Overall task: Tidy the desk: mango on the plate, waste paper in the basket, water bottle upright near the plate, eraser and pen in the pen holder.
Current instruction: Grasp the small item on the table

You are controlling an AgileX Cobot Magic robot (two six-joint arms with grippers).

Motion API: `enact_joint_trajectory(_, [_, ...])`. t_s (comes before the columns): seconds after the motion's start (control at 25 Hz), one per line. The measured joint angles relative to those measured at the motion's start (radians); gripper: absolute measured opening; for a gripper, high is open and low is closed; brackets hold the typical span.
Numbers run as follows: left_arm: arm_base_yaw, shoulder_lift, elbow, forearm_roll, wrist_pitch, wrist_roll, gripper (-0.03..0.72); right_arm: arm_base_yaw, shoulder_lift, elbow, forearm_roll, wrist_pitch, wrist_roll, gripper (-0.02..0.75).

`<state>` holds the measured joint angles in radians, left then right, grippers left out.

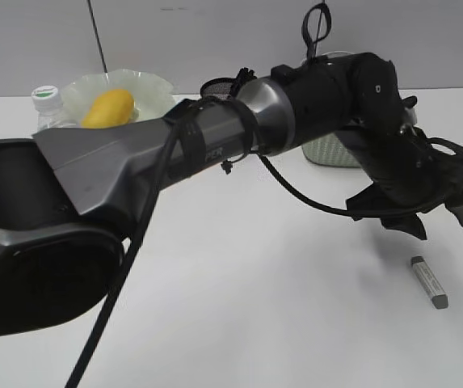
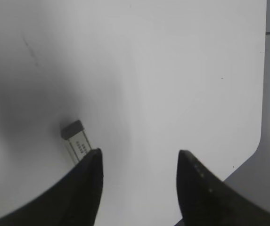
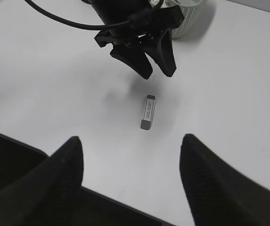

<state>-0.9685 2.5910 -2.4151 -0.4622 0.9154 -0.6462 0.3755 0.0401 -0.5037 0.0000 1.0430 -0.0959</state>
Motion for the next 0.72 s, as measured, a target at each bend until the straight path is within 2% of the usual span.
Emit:
enact_joint_trajectory(0.32, [-0.002,0.043,-0.002,-0.015,-0.023,-0.015,0.385,0.0,0.0,0.0,-0.005,-0.001,0.0,0.51])
enact_joint_trajectory(0.48, [-0.004,0.067,-0.002,-0.125,-0.093,-0.023,0.385,0.0,0.0,0.0,-0.005,-0.001,0.001,0.51])
enact_joint_trajectory(0.72, [-0.015,0.081,-0.003,-0.084,-0.075,-0.025,0.384,0.0,0.0,0.0,-0.006,-0.001,0.001,0.506])
